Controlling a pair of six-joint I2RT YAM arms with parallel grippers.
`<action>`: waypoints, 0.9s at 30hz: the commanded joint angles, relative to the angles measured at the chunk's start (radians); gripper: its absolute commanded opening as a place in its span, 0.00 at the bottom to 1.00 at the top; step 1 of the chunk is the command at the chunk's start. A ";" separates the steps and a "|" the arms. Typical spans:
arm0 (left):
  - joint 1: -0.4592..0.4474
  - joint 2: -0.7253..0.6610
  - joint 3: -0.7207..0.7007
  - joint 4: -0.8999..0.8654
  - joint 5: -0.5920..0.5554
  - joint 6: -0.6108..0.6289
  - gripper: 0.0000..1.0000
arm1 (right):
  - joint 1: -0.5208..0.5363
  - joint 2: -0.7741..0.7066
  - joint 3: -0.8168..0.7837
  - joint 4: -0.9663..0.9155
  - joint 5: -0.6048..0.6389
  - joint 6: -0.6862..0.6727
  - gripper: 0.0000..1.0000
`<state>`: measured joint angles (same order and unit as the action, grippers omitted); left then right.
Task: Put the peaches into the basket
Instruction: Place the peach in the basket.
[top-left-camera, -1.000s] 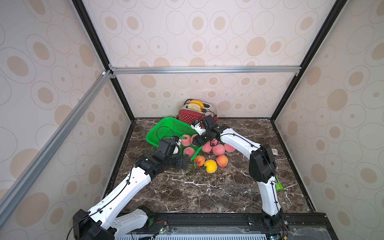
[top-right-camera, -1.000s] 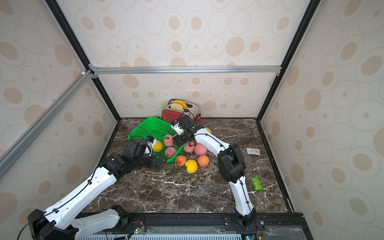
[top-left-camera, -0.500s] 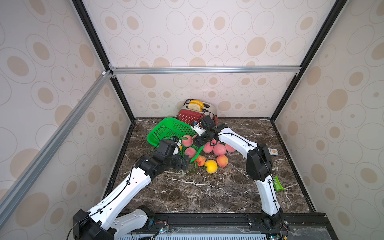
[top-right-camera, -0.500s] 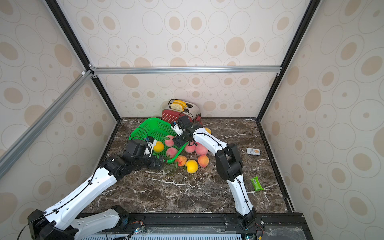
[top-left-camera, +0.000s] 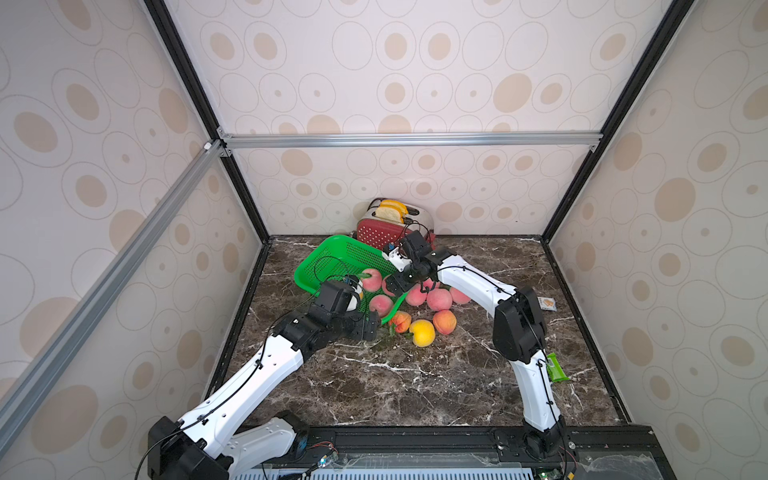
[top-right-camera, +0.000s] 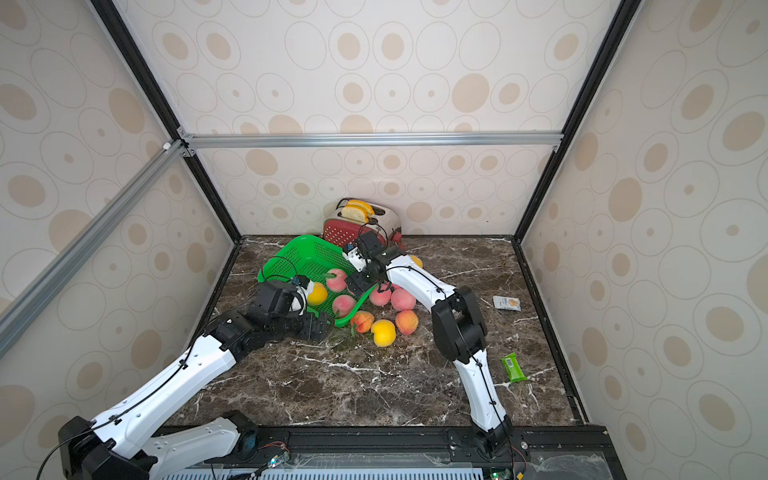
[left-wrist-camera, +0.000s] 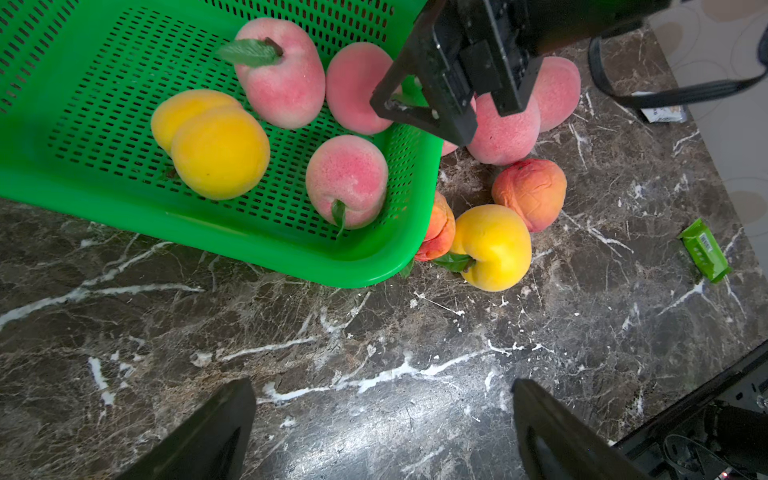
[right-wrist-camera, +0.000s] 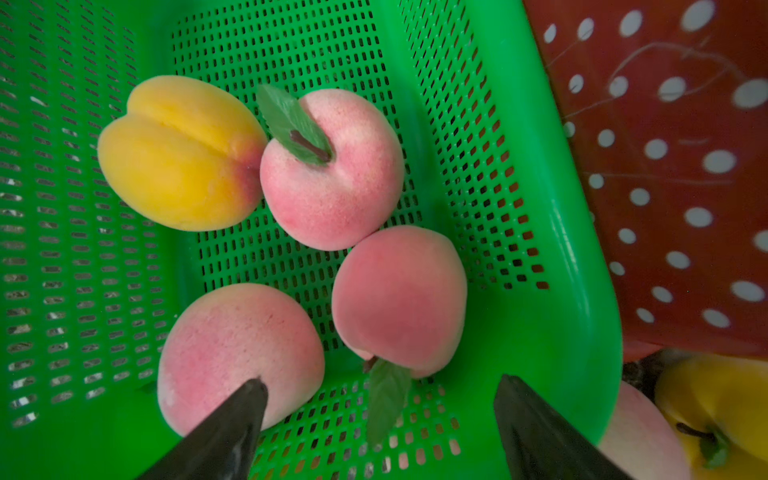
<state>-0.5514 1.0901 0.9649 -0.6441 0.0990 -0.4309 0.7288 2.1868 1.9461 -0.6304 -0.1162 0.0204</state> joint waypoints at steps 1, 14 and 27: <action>0.003 -0.005 -0.006 0.003 0.000 -0.015 0.99 | 0.005 -0.102 -0.042 -0.013 0.001 0.001 0.91; -0.123 0.041 -0.032 0.107 -0.006 -0.097 0.99 | -0.036 -0.616 -0.639 0.139 0.024 0.083 0.97; -0.253 0.262 0.003 0.278 -0.026 -0.166 0.99 | -0.067 -1.085 -1.060 0.122 0.034 0.183 0.98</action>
<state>-0.7776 1.3190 0.9131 -0.4122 0.0978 -0.5770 0.6609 1.1568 0.9203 -0.4931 -0.0952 0.1669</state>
